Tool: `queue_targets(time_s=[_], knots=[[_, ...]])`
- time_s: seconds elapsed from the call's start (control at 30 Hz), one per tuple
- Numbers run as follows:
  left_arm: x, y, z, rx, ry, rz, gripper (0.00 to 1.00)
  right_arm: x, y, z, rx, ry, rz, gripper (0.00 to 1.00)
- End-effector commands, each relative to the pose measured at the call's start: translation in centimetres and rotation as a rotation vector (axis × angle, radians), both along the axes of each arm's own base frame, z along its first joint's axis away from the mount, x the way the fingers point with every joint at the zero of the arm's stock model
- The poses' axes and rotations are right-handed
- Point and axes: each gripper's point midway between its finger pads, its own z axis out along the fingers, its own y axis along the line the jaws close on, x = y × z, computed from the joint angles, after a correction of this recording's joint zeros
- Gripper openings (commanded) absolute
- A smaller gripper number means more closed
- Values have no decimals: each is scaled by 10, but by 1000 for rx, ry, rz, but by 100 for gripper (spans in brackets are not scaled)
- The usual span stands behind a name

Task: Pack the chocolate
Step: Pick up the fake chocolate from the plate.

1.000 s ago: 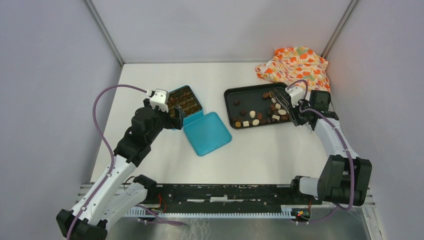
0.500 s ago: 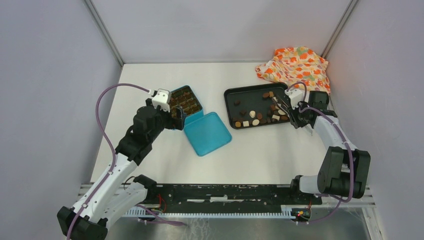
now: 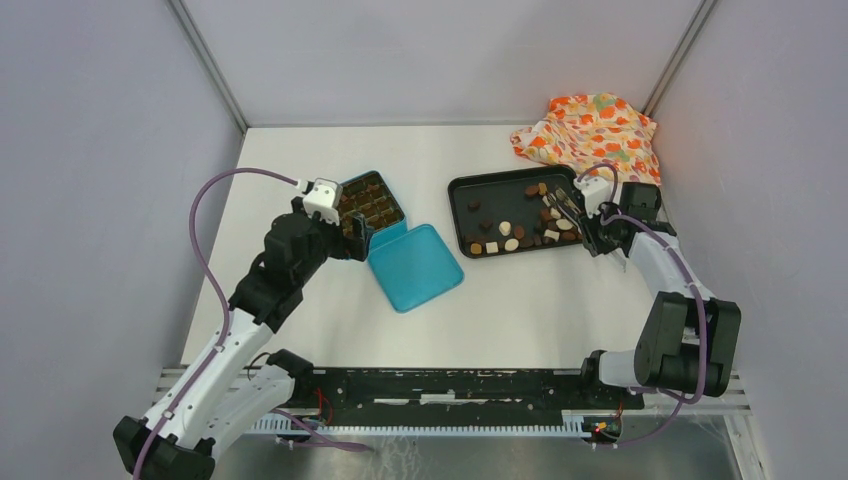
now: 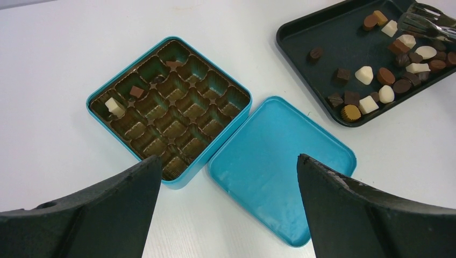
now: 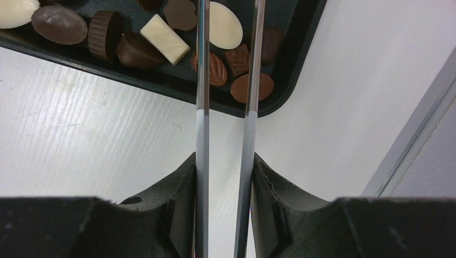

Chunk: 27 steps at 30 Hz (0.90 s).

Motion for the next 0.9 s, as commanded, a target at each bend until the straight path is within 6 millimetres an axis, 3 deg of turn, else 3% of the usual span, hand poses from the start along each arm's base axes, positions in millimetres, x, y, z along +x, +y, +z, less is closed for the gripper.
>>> queue_targets(time_s=[0.0,0.87], knots=[[1,-3,22,-35,-51,-12,100,11,-1,4,18,-44,-19,41],[-2,-6,25,-45,-58,-32,100,21,-1,-9,45,-14,-46,41]])
